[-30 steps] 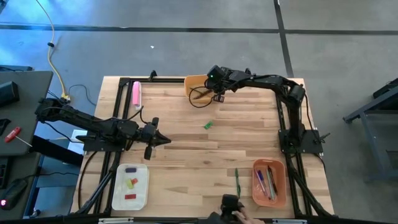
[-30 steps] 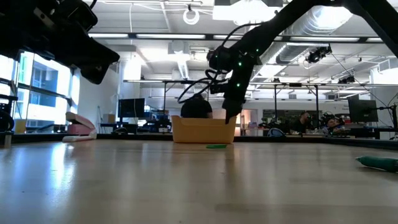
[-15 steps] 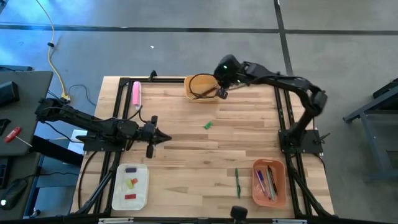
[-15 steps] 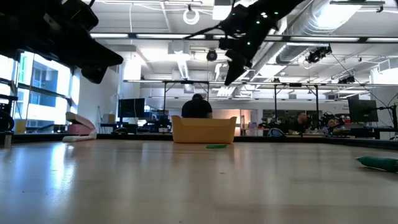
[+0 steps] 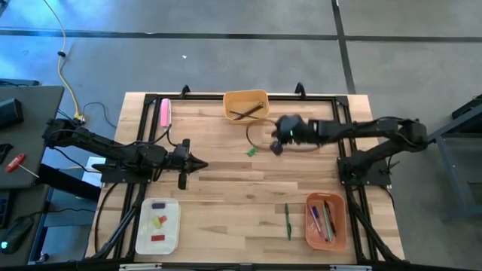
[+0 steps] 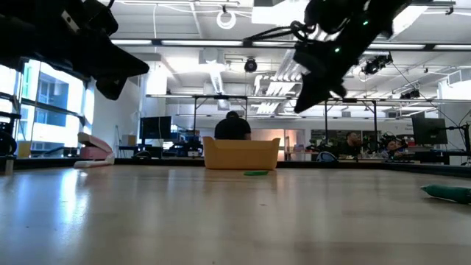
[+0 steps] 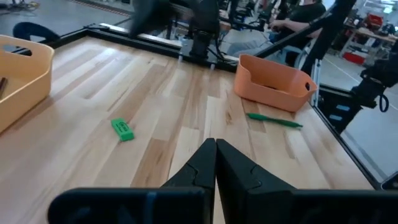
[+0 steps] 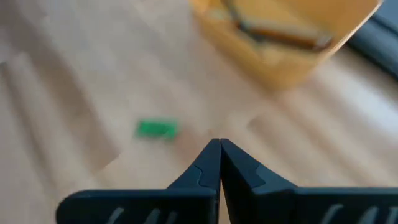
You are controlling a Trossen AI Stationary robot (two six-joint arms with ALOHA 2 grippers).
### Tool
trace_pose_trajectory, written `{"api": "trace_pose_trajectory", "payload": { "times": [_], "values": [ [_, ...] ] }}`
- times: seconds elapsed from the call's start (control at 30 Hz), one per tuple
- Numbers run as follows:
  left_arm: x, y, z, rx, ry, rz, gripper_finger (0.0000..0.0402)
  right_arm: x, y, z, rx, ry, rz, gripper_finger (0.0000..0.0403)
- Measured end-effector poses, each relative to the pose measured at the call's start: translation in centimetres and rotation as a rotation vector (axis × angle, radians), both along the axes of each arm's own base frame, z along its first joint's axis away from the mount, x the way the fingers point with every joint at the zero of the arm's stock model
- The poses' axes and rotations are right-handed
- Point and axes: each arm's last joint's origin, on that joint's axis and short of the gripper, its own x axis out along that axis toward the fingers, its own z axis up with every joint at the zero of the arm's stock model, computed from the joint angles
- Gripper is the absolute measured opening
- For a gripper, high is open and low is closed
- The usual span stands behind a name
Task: Sort crayons/erasers/pens/pencils in bins
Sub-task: Put the green pen into the orange bin
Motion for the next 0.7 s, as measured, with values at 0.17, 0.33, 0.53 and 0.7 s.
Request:
{"api": "trace_pose_trajectory", "payload": {
  "times": [0.17, 0.33, 0.53, 0.7],
  "values": [
    [0.0, 0.0, 0.0, 0.010, -0.001, -0.003, 0.0000, -0.4, 5.8, 0.0, 0.100, 0.021, -0.042, 0.0000],
    [0.0, 0.0, 0.0, 0.019, -0.002, 0.000, 0.0000, -0.6, 10.5, 0.3, 0.205, -0.023, -0.049, 0.0000],
    [0.0, 0.0, 0.0, 0.012, -0.001, -0.007, 0.0000, -1.9, 14.3, 0.8, 0.265, 0.070, -0.110, 0.0000],
    [0.0, 0.0, 0.0, 0.012, 0.001, -0.007, 0.0000, -1.2, 17.4, 1.1, 0.271, 0.198, -0.124, 0.0000]
  ]
}}
